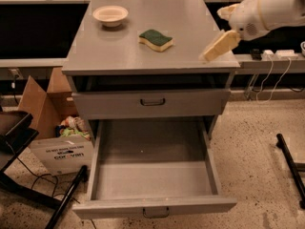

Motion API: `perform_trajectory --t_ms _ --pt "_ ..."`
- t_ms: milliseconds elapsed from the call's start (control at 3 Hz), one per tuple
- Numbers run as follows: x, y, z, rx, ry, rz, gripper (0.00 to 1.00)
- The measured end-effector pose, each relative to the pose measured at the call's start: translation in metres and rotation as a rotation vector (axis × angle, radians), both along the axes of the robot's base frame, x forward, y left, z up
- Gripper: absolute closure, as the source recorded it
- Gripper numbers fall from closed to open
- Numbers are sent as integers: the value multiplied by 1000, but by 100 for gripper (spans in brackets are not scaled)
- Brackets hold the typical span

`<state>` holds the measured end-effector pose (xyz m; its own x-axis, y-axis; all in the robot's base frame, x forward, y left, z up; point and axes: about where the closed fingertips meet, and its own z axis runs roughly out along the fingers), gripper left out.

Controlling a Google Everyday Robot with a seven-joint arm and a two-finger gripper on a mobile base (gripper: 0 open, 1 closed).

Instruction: Place sponge into middle drawer

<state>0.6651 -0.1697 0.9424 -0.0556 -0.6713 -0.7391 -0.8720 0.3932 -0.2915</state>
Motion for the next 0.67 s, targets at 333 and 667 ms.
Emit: perform_trajectory --t_ms 333,667 --pt "38 23 -31 49 102 -58 0" --pt "40 25 -32 53 101 -52 0"
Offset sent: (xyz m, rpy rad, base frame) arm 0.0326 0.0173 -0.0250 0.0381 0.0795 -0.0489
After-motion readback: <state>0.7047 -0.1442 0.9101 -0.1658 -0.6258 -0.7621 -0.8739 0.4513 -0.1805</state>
